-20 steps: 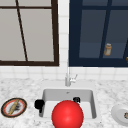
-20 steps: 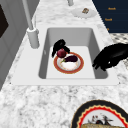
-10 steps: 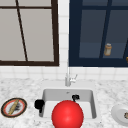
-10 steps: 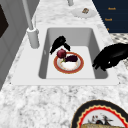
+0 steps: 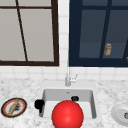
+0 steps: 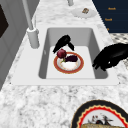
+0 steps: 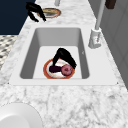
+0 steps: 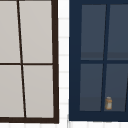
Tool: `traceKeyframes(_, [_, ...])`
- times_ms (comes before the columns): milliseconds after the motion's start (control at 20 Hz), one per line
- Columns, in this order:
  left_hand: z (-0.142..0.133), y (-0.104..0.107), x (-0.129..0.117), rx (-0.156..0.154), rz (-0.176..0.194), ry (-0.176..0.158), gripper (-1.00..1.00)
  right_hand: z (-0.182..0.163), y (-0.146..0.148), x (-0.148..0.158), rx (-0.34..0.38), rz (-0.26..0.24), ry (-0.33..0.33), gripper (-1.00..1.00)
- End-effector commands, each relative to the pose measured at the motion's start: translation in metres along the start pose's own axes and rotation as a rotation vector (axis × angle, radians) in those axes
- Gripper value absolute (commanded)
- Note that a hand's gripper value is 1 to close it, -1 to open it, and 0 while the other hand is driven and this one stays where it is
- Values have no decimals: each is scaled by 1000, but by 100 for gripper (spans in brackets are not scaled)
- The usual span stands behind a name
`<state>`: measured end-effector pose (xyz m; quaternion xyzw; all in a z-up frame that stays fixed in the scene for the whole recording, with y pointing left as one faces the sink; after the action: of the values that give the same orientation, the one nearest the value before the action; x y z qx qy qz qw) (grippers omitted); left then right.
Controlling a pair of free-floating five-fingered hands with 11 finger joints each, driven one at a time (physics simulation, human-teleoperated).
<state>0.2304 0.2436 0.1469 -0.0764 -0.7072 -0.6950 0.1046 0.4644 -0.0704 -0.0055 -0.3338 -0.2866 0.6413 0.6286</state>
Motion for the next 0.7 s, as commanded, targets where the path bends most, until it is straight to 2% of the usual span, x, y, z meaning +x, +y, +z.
traceKeyframes(0, [0, 0, 0, 0, 0, 0, 0, 17, 2, -7, -68, 4, -7, -100])
traceKeyframes(150, [0, 0, 0, 0, 0, 0, 0, 24, 5, -13, -60, -34, -8, -100])
traceKeyframes(200, [0, 0, 0, 0, 0, 0, 0, 16, 2, -5, -17, -19, 2, -100])
traceKeyframes(250, [0, 0, 0, 0, 0, 0, 0, 18, 2, -6, -38, 1, 0, -100])
traceKeyframes(350, [0, 0, 0, 0, 0, 0, 0, 24, 10, -1, -22, 12, -3, -100])
traceKeyframes(650, [0, 0, 0, 0, 0, 0, 0, 62, 44, 13, -118, 5, 11, -100])
